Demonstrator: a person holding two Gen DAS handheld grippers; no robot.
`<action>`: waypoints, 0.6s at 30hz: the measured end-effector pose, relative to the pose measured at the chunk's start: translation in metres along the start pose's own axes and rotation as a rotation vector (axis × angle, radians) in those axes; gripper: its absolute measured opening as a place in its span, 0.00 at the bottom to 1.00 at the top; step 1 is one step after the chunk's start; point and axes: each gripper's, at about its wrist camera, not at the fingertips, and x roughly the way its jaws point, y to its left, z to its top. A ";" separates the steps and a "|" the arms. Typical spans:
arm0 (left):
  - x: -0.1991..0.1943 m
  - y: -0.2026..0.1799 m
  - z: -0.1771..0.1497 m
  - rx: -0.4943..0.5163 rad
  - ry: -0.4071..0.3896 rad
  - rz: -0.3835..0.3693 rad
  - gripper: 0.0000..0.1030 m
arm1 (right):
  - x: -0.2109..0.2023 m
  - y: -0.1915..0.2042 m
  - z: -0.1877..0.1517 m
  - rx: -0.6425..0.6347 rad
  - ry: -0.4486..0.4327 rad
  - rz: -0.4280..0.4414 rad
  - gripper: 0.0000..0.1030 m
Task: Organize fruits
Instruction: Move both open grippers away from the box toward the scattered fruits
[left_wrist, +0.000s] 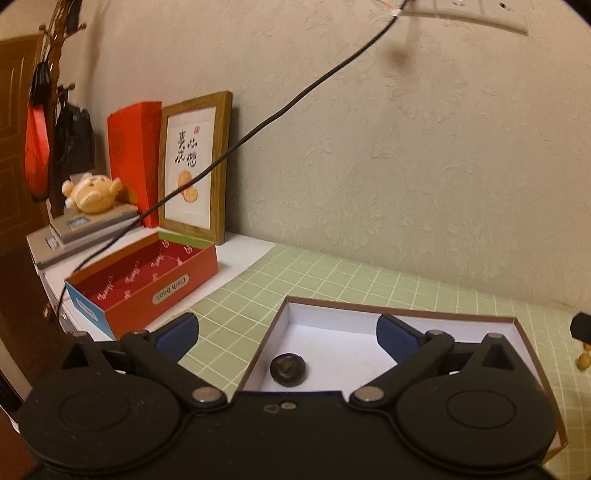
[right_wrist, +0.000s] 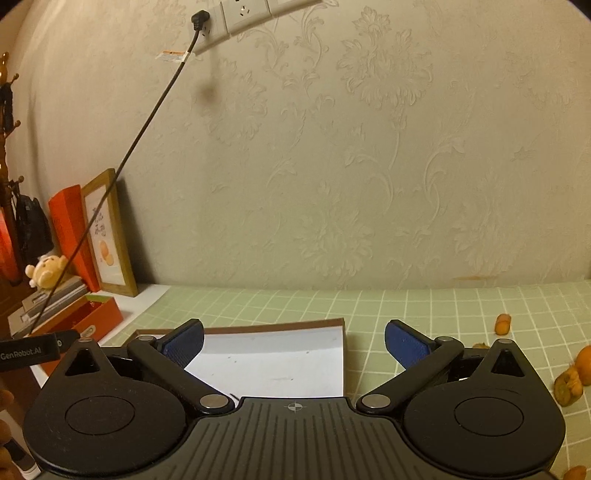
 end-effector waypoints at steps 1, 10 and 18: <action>-0.002 -0.002 0.000 0.011 -0.003 0.003 0.94 | -0.002 0.000 0.000 0.001 0.004 0.006 1.00; -0.034 -0.008 -0.003 0.032 -0.004 -0.022 0.94 | -0.021 0.006 0.002 -0.009 0.023 0.077 1.00; -0.070 -0.019 -0.015 0.051 0.002 -0.051 0.94 | -0.063 0.001 0.008 -0.022 -0.033 0.137 1.00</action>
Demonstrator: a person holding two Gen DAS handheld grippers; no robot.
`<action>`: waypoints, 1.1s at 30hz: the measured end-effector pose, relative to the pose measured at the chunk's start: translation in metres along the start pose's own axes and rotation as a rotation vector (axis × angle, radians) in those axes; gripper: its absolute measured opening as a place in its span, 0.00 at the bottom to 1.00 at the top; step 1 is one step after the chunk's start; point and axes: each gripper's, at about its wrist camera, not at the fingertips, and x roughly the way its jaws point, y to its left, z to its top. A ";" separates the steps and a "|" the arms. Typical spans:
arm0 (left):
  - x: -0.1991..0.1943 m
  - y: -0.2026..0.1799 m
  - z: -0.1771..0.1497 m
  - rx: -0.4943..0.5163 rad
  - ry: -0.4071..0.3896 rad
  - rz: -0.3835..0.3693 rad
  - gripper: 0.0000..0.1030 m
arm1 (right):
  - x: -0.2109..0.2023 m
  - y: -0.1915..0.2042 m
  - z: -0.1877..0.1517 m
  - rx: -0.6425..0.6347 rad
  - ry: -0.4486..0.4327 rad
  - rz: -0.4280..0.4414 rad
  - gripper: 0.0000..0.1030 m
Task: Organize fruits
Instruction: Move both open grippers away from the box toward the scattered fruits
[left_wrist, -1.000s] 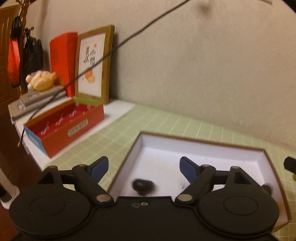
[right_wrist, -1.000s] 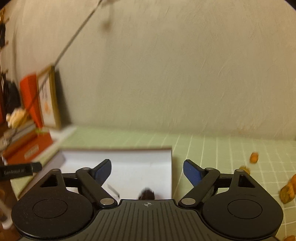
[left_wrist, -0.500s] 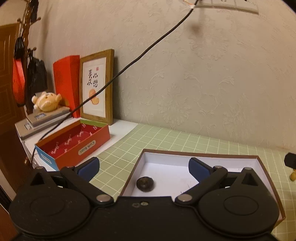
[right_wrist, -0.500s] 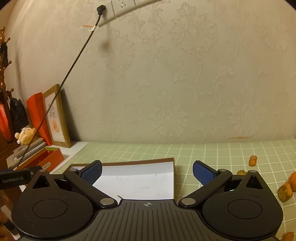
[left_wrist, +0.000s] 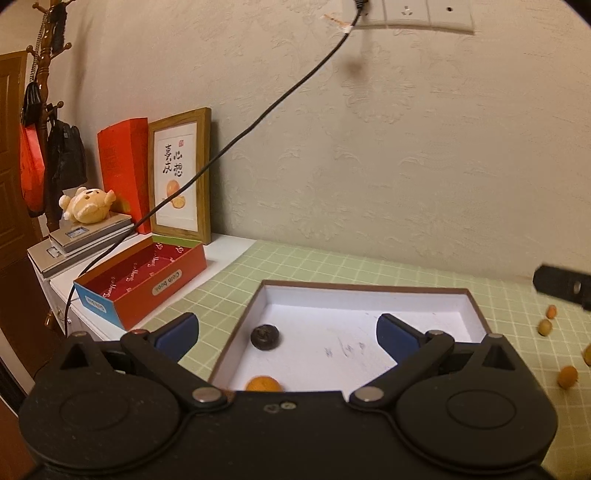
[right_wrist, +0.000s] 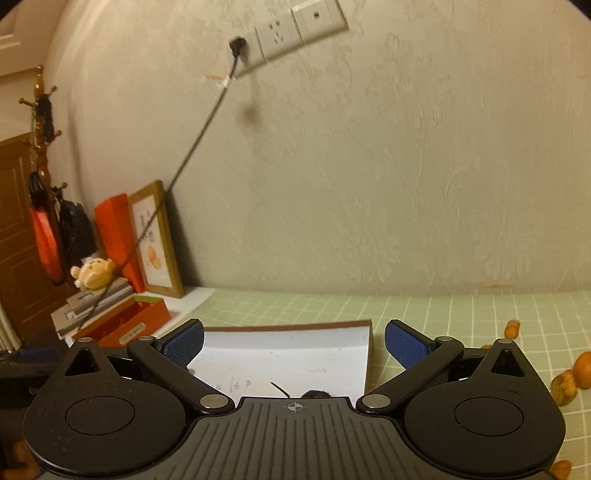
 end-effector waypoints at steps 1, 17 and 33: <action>-0.003 -0.003 -0.001 0.004 0.005 -0.006 0.94 | -0.005 0.000 0.001 -0.002 -0.011 0.002 1.00; -0.034 -0.067 -0.014 0.092 -0.001 -0.135 0.94 | -0.073 -0.045 -0.009 0.017 -0.048 -0.098 1.00; -0.023 -0.156 -0.033 0.207 0.018 -0.327 0.94 | -0.118 -0.115 -0.019 0.042 -0.037 -0.366 1.00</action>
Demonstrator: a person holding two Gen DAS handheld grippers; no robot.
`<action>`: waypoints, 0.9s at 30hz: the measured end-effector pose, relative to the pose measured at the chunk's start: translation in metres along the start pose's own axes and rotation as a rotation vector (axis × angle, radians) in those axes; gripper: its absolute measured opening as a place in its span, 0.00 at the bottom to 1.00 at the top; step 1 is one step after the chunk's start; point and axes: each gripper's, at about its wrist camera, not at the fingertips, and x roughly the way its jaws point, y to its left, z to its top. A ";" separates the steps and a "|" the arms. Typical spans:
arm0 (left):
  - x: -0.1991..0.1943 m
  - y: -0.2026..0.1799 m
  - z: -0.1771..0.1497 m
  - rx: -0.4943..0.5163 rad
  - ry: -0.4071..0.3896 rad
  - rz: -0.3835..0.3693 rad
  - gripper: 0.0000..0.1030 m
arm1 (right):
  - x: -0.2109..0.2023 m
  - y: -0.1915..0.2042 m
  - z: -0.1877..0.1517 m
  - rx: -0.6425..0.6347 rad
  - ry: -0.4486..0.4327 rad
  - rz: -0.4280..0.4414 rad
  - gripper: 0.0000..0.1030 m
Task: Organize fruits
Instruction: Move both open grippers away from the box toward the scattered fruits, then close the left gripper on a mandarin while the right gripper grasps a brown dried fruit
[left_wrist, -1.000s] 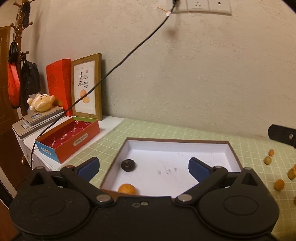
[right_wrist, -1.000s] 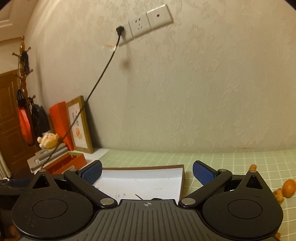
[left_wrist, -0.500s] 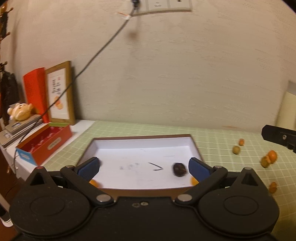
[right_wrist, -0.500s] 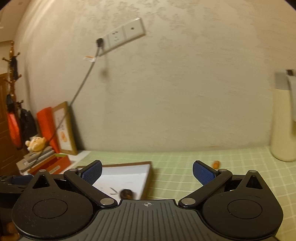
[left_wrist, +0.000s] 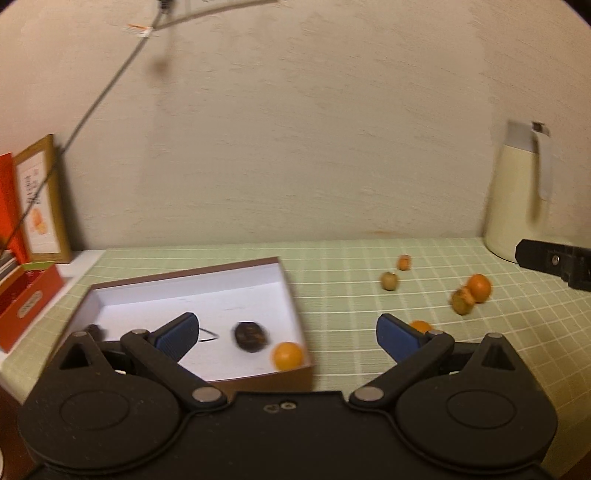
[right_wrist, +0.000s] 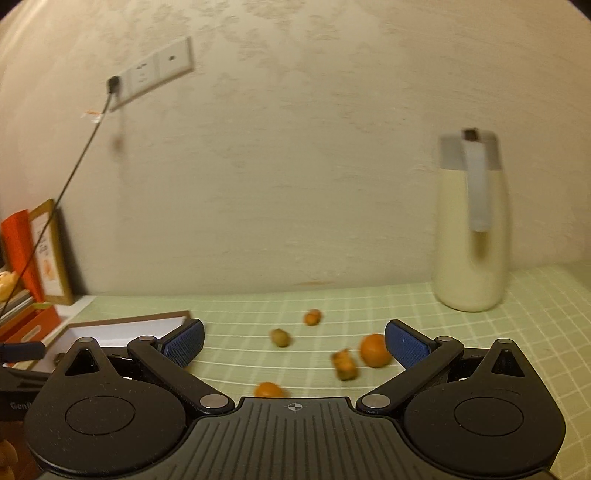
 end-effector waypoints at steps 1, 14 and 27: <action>0.002 -0.005 0.000 0.006 0.003 -0.010 0.94 | -0.001 -0.004 0.001 0.003 -0.001 -0.016 1.00; 0.039 -0.054 0.001 0.051 0.053 -0.103 0.87 | -0.009 -0.052 -0.008 0.045 0.034 -0.141 0.73; 0.083 -0.084 -0.007 0.118 0.118 -0.158 0.72 | 0.009 -0.056 -0.032 0.064 0.153 -0.127 0.62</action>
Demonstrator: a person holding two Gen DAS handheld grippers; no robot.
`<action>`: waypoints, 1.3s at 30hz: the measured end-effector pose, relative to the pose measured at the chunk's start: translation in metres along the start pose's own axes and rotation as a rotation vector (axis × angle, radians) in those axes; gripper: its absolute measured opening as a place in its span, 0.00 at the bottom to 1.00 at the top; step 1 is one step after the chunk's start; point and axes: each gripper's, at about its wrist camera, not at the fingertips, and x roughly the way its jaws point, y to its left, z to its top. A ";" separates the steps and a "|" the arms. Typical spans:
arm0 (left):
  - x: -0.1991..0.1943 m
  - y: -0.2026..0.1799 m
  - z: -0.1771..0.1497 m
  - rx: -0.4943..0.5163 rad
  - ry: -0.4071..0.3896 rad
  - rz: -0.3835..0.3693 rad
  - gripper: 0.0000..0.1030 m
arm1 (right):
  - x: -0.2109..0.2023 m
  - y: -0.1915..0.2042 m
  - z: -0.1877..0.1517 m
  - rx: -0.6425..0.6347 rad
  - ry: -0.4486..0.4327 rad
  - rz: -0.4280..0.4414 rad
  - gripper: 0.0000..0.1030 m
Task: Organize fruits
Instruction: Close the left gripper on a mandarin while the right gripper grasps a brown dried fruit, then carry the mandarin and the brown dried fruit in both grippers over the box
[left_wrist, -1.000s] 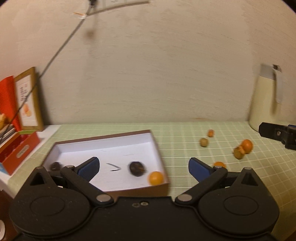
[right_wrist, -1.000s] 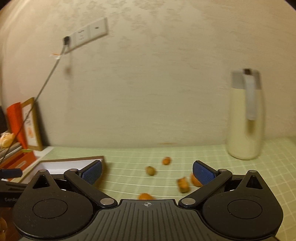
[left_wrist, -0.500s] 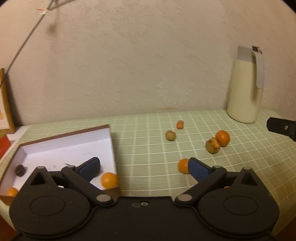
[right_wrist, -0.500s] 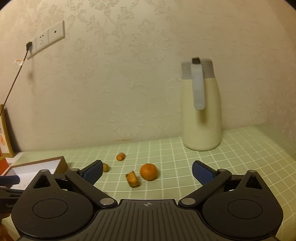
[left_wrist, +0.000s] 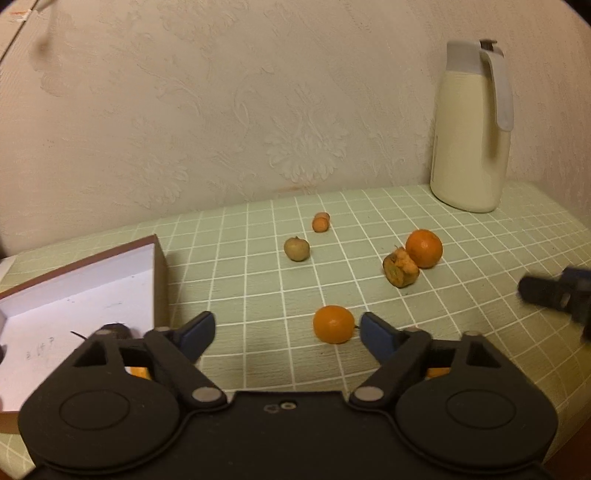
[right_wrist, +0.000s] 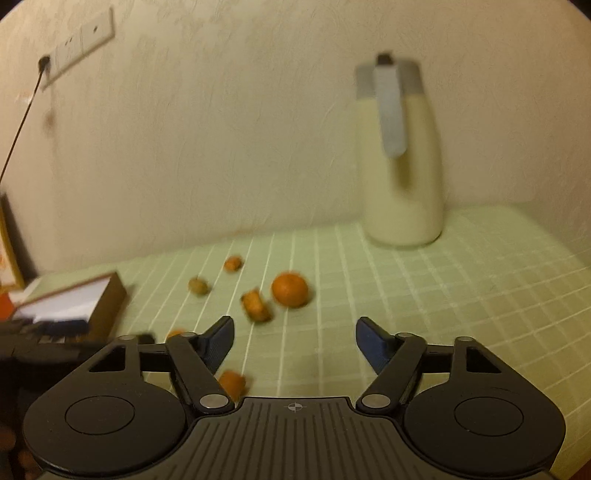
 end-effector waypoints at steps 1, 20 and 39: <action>0.003 0.000 0.000 -0.001 0.003 -0.007 0.72 | 0.003 0.004 -0.003 -0.018 0.019 0.004 0.56; 0.046 -0.023 -0.001 0.023 0.039 -0.081 0.45 | 0.029 0.016 -0.021 -0.032 0.109 0.048 0.50; 0.043 -0.016 -0.017 0.008 0.053 -0.061 0.26 | 0.051 0.027 -0.024 -0.022 0.161 0.087 0.40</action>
